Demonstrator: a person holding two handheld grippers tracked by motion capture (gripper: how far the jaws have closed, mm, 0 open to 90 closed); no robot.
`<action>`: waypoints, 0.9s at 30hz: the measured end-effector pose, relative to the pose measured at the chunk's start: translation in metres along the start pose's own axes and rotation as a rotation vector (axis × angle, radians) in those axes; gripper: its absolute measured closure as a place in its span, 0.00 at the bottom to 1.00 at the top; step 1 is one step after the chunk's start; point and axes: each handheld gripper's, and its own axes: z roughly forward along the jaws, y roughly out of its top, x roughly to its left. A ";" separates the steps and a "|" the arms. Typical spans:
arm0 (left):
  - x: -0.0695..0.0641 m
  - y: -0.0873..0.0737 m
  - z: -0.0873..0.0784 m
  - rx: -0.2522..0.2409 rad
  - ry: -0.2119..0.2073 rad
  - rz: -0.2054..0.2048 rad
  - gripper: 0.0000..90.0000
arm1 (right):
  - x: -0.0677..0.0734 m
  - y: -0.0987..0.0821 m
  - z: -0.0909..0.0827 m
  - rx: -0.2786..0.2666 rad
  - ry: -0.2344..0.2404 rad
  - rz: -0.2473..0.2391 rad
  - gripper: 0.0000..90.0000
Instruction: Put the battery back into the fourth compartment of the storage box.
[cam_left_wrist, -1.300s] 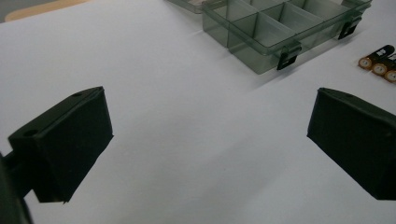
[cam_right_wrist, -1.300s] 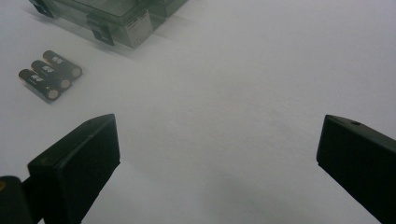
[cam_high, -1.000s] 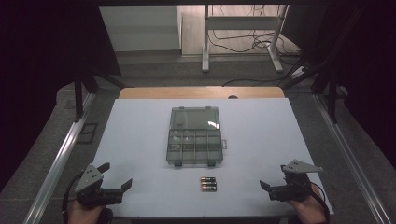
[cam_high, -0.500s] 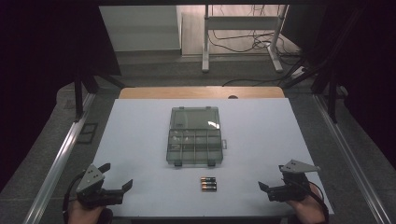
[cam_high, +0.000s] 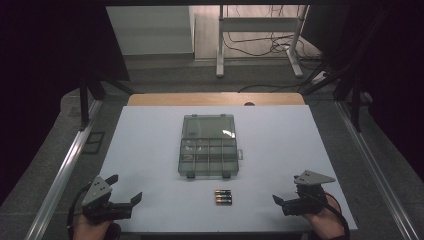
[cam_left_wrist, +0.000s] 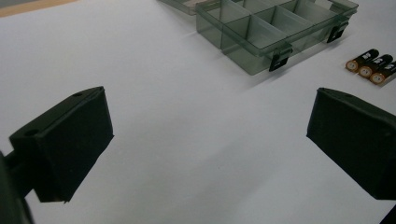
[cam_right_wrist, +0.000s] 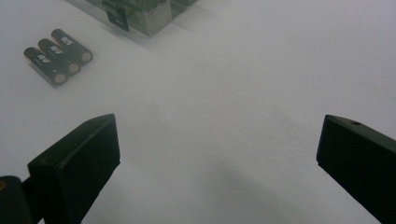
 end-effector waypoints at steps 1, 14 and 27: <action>0.000 0.000 0.000 0.000 0.000 0.000 0.01 | 0.000 0.002 0.001 0.006 0.004 -0.002 0.00; 0.000 0.000 0.000 0.003 0.003 0.002 0.01 | 0.005 0.019 0.010 0.022 0.037 -0.031 0.00; 0.000 0.000 0.000 0.002 0.003 0.001 0.01 | 0.009 0.038 0.022 0.031 0.067 -0.065 0.00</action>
